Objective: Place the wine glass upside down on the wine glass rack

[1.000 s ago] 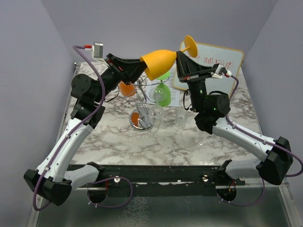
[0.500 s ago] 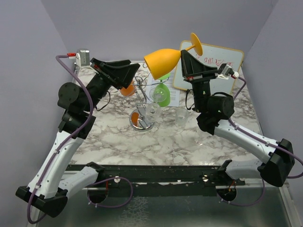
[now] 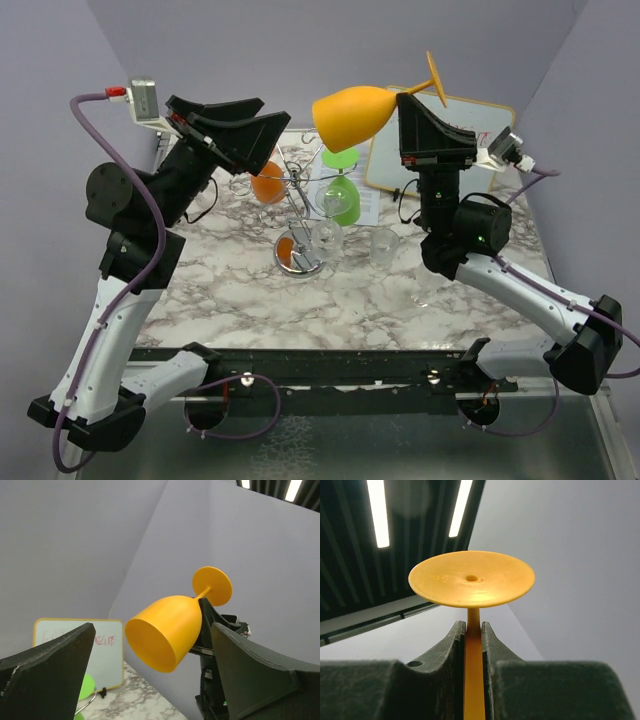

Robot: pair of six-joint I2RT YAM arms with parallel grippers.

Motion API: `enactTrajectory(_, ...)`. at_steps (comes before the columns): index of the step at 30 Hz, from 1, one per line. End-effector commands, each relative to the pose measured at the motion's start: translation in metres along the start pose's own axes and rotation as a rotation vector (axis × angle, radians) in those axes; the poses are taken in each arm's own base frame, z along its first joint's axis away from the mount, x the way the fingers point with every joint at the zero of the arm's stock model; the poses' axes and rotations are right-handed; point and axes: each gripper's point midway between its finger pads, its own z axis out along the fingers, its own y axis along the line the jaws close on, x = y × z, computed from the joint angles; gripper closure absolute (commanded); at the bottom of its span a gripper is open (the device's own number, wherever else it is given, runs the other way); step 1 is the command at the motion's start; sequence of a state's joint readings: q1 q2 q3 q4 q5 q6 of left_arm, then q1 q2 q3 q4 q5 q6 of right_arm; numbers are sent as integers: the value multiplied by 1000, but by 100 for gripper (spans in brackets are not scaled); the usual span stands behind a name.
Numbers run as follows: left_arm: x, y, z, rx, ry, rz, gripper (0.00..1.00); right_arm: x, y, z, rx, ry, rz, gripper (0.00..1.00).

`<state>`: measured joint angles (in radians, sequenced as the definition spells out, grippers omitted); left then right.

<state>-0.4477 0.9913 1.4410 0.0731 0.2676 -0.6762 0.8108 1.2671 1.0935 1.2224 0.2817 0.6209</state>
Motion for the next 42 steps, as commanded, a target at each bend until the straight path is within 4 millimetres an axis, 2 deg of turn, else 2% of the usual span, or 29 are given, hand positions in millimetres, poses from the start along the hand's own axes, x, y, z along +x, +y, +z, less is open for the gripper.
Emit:
enactTrajectory(1, -7, -35, 12, 134, 59, -79, 1, -13, 34, 13, -182, -55, -237, 99)
enactTrajectory(5, -4, -55, 29, 238, 149, -136, 1, -4, 47, 14, -308, -57, -433, 99)
enactTrajectory(9, -2, -60, 43, 284, 183, -202, 1, 5, 50, 15, -378, -62, -569, 99)
enactTrajectory(13, -3, -62, 48, 308, 177, -223, 1, 12, 46, 18, -407, -58, -707, 99)
enactTrajectory(18, -1, -62, 48, 322, 176, -229, 1, 23, 44, 20, -451, -60, -838, 99)
enactTrajectory(21, -2, -63, 45, 321, 165, -218, 1, 32, 49, 16, -529, -62, -910, 99)
enactTrajectory(28, -14, -79, 30, 385, 117, -178, 1, 47, 40, 16, -562, -27, -1033, 99)
enactTrajectory(31, -13, -80, 30, 383, 134, -198, 6, 58, 37, 14, -608, -5, -1125, 99)
enactTrajectory(37, 8, -64, 38, 326, 215, -242, 30, 74, 30, 11, -673, 43, -1248, 99)
enactTrajectory(42, 19, -60, 42, 336, 262, -253, 38, 80, 30, 9, -706, 64, -1282, 99)
